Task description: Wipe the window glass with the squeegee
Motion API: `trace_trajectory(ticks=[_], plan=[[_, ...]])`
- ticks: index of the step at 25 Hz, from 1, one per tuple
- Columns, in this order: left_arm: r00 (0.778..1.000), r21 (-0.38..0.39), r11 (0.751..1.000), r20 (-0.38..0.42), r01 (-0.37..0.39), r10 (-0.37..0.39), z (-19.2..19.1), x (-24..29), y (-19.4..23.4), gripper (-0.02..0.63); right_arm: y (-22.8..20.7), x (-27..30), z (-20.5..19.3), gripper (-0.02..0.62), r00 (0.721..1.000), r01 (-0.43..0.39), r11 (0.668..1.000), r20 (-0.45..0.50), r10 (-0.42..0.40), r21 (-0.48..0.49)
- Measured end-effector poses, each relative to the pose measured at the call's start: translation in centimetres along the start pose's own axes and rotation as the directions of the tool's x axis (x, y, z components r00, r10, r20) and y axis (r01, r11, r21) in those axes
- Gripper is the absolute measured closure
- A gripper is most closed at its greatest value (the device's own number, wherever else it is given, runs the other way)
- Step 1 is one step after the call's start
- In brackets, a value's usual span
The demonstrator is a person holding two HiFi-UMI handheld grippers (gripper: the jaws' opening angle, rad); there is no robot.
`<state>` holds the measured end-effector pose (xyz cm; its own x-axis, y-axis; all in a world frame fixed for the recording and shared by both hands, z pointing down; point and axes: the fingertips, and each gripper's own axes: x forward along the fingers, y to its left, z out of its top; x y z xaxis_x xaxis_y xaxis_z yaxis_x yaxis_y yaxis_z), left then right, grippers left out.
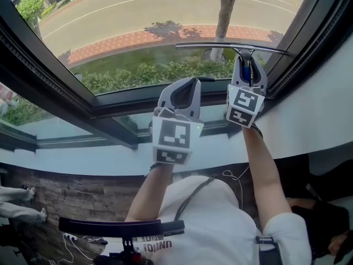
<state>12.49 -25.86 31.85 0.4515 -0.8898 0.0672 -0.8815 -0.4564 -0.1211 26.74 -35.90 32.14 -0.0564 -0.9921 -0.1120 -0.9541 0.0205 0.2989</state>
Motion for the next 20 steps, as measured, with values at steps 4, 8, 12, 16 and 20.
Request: trace_trajectory(ticks=[4,8,12,16,20], plan=[[1.000,0.000,1.000,0.000,-0.001,0.001,-0.1,0.0,0.1,0.603,0.0,0.0,-0.3,0.445,1.000,0.002,1.000,-0.001,-0.002,0.005],[1.000,0.001,1.000,0.001,-0.001,0.001,0.2,0.1,0.1,0.603,0.0,0.0,-0.5,0.445,1.000,0.000,1.000,-0.005,0.000,0.006],[1.000,0.000,1.000,0.000,-0.001,0.001,0.2,0.1,0.2,0.603,0.1,-0.1,-1.0,0.445,1.000,-0.002,1.000,-0.015,0.002,0.004],[1.000,-0.001,1.000,-0.002,-0.002,0.002,0.1,0.2,0.4,0.603,0.3,-0.2,-1.4,0.445,1.000,-0.006,1.000,-0.019,0.006,-0.004],[1.000,-0.002,1.000,-0.004,-0.004,0.004,0.0,0.3,0.5,0.603,0.4,-0.2,-1.9,0.445,1.000,-0.009,1.000,-0.027,0.008,-0.012]])
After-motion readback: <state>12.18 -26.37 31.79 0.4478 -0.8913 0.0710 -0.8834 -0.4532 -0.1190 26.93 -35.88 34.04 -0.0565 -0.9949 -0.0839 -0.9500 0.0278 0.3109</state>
